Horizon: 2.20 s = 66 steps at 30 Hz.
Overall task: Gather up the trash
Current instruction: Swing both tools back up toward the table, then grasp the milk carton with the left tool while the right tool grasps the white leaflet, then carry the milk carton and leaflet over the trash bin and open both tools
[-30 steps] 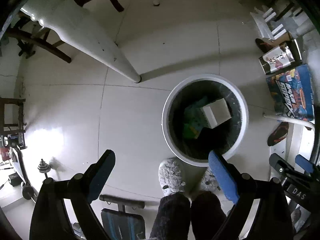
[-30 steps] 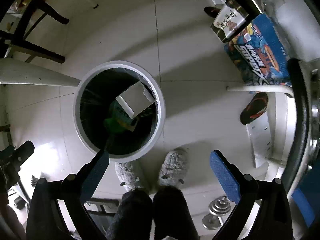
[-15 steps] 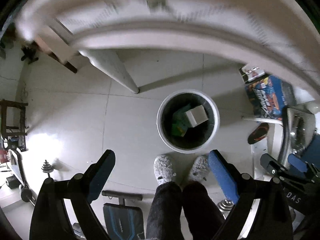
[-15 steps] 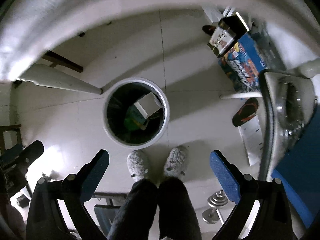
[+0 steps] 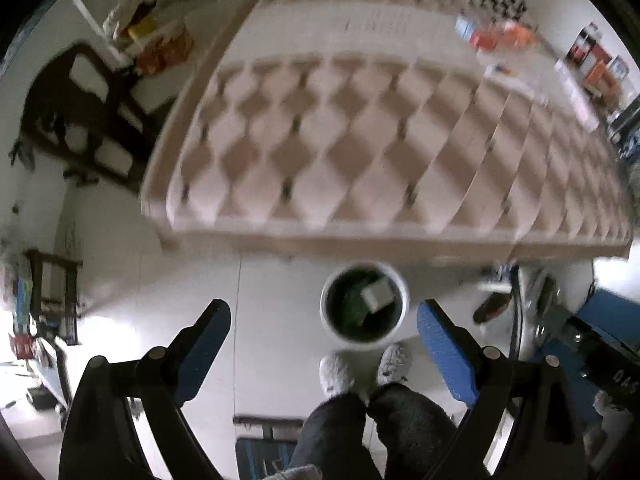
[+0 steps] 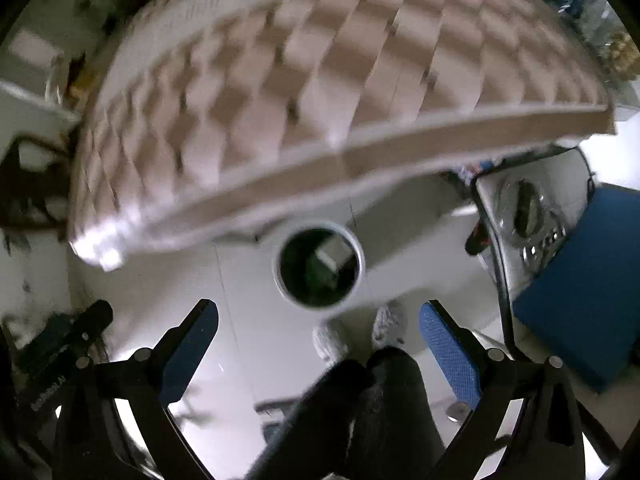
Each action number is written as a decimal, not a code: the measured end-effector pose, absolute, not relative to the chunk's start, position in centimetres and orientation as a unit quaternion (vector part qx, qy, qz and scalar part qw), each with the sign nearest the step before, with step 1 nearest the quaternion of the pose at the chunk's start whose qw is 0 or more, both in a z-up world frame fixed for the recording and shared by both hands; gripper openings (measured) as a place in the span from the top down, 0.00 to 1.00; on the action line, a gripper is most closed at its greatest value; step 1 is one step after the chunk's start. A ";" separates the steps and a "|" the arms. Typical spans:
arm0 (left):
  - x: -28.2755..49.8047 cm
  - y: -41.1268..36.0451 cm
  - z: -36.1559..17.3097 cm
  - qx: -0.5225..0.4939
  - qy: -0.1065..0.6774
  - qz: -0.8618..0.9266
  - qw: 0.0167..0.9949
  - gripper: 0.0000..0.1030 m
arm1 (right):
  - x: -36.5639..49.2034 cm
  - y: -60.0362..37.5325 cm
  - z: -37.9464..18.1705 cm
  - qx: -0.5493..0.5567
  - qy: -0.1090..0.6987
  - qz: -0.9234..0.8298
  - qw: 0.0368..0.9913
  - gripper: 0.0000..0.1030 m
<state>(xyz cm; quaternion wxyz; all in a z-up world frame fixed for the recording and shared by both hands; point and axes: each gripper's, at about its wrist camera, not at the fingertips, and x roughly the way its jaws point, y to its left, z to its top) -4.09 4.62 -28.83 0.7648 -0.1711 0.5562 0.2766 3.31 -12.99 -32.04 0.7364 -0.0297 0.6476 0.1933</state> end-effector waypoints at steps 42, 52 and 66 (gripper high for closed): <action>47.7 13.3 -34.1 -0.224 0.637 0.226 0.702 0.52 | 62.7 -16.8 -34.1 -0.019 0.678 0.063 0.732 0.16; 47.4 13.0 -33.2 -0.195 0.626 0.233 0.718 0.56 | 64.1 -14.6 -36.0 -0.049 0.688 0.068 0.721 0.49; 36.1 9.3 -24.6 -0.150 0.562 0.238 0.778 0.56 | 53.9 -13.2 -29.4 -0.067 0.610 0.121 0.780 0.50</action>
